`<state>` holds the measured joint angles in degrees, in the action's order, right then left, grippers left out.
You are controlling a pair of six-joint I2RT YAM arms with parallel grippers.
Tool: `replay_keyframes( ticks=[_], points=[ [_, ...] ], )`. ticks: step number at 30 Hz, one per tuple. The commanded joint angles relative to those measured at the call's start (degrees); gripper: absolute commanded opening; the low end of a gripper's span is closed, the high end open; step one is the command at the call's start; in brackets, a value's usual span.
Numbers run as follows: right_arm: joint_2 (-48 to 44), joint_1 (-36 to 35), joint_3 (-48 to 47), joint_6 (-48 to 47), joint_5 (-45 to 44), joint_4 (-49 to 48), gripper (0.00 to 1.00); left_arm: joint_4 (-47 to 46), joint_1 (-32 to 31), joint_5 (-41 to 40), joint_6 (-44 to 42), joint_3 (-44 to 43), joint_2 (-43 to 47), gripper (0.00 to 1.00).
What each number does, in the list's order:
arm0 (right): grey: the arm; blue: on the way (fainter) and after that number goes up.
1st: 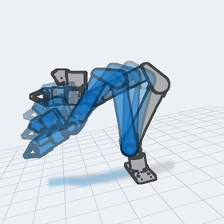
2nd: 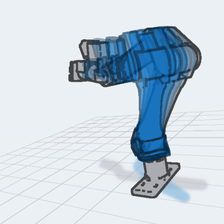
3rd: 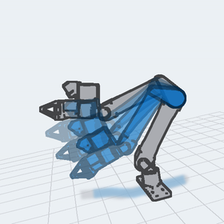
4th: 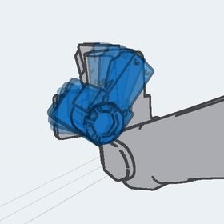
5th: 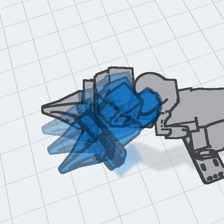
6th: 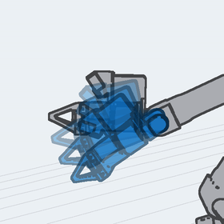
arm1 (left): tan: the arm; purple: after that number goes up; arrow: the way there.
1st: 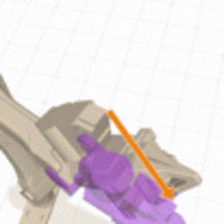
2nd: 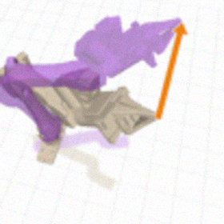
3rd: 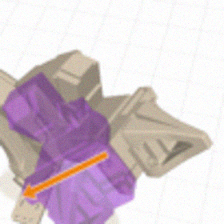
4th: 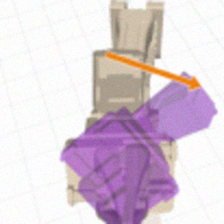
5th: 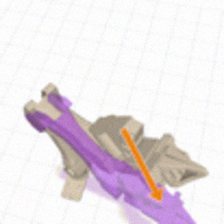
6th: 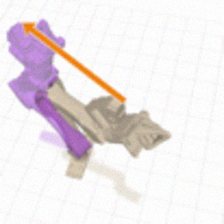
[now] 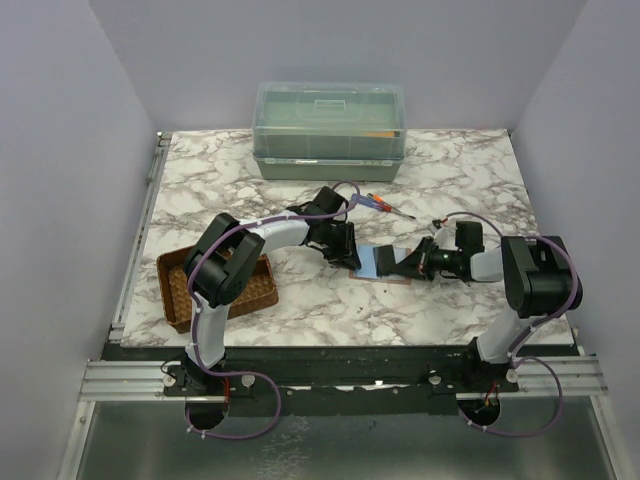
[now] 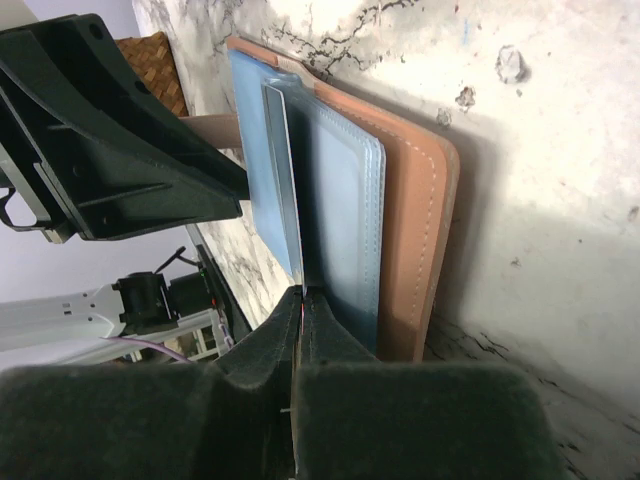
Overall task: Put the credit cards into the card holder
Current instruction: Insert the credit card into the card holder.
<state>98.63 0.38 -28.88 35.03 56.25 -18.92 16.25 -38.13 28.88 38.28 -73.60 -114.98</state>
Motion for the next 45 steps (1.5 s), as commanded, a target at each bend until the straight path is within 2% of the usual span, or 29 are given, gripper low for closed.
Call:
replay_keyframes(
  ticks=[1,7,10,13,16,19,22,26,32,39,45],
  points=[
    [1.47,-1.77,1.15,3.16,-3.35,-6.02,0.0,1.15,-0.72,0.33,-0.71,-1.65,-1.04,0.27],
    [1.01,-4.91,3.97,7.38,-6.7,-11.38,0.02,1.15,-1.25,1.02,-0.58,-1.78,-1.03,0.26],
    [0.73,-5.74,4.35,7.0,-8.37,-10.43,0.03,1.15,-1.37,1.06,-0.89,-2.06,-0.66,0.26],
    [-1.3,-5.8,3.04,3.25,-11.94,-3.8,0.11,1.57,-1.37,-0.43,-2.24,-2.22,1.08,0.28],
    [-2.98,-5.92,1.95,1.57,-13.64,0.59,0.15,2.81,-1.33,-2.0,-4.49,-3.25,3.48,0.31],
    [-5.24,-5.92,0.29,-0.36,-17.64,7.81,0.21,4.17,-1.15,-4.67,-6.61,-3.81,6.19,0.38],
    [-7.58,-6.16,-0.17,-0.73,-18.37,10.87,0.25,5.45,-1.03,-6.88,-8.1,-3.91,8.14,0.45],
    [-11.51,-6.18,-1.39,-2.44,-21.72,16.32,0.34,6.7,-0.73,-7.66,-8.71,-4.42,8.17,0.5],
    [-10.17,-6.18,-5.96,-4.02,-22.87,18.83,0.35,7.49,-0.25,-7.77,-8.04,-5.05,5.21,0.48],
    [-7.43,-7.44,-8.13,-3.06,-21.17,16.95,0.3,8.17,-0.18,-7.24,-6.93,-5.8,0.66,0.38],
    [-3.68,-12.03,-9.69,-0.45,-22.95,15.03,0.29,8.31,-0.12,-8.33,-6.67,-6.07,-1.89,0.31]
  ],
)
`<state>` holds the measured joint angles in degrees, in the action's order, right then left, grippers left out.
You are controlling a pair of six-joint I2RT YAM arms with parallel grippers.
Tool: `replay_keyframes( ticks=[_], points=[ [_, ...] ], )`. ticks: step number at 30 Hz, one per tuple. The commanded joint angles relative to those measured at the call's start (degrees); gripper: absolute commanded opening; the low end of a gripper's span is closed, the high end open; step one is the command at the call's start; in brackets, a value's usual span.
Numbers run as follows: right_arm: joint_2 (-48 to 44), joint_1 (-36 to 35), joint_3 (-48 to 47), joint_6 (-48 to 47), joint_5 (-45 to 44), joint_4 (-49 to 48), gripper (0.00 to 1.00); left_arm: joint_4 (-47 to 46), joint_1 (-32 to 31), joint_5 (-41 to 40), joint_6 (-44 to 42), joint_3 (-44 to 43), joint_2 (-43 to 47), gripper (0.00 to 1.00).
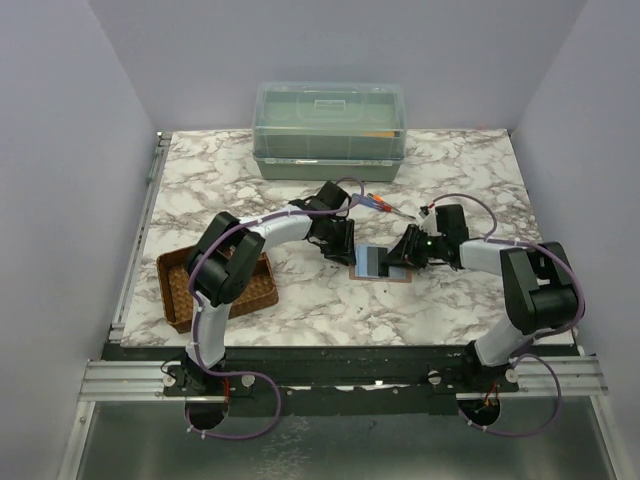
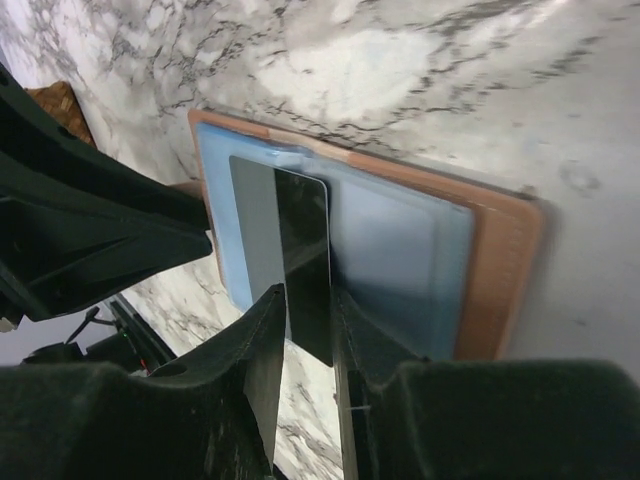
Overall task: Put the credit cards into the card holder
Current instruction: Insert the credit card into the card holder.
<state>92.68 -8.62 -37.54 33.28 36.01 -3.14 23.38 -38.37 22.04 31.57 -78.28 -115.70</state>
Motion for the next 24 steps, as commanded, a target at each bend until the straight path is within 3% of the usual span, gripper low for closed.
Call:
replay_keyframes(
  ticks=[1,10,19,24],
  points=[
    [2.75,-3.92,-1.01,1.87,-2.92,-1.71,0.29,1.23,0.1,-1.25,0.05,-1.55,-1.29,0.3],
    [4.51,-10.35,-3.7,5.87,-4.53,-5.07,0.28,1.25,0.07,-1.04,0.59,-1.52,-1.22,0.27],
    [-4.8,-10.28,-3.64,2.43,-12.12,7.1,0.34,1.41,0.05,-3.13,-0.95,-1.43,3.75,0.35],
    [-12.1,-9.04,-2.75,0.73,-16.67,13.5,0.52,1.66,0.14,-2.67,-1.79,-1.48,4.23,0.4]
  ],
)
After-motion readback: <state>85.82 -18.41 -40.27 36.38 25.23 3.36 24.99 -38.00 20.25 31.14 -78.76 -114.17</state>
